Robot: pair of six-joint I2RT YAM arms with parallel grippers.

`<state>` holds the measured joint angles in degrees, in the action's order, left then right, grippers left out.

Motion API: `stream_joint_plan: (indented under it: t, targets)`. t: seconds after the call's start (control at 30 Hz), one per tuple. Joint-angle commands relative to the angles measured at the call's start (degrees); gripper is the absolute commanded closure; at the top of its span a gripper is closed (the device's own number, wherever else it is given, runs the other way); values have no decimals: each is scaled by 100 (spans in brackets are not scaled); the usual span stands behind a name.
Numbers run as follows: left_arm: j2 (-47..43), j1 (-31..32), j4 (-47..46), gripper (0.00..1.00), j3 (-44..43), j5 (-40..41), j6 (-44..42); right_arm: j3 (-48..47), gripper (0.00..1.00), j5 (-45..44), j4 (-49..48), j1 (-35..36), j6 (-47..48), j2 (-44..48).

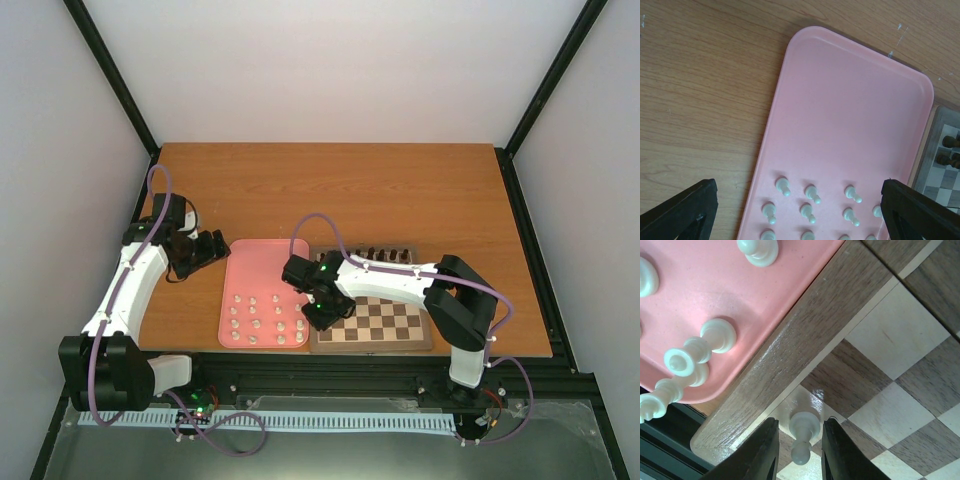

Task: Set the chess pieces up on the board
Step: Place the chess piece on the chessboard.

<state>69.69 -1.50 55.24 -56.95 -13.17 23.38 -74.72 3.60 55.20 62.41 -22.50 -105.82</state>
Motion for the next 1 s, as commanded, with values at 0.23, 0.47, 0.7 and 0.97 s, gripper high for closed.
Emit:
stream_joint_plan:
  t: [0.23, 0.47, 0.7, 0.97]
  targets:
    - [-36, -22, -105, 0, -11, -23, 63, -103, 76, 89, -123, 82, 135, -44]
    - [-32, -18, -118, 0, 4, -20, 66, -123, 76, 99, -134, 78, 142, -48]
    - [-39, -17, -128, 0, 17, -25, 64, -135, 75, -92, -115, 78, 51, 18]
    - [-35, -19, -119, 0, -12, -37, 62, -375, 55, -711, -124, 79, -43, 198]
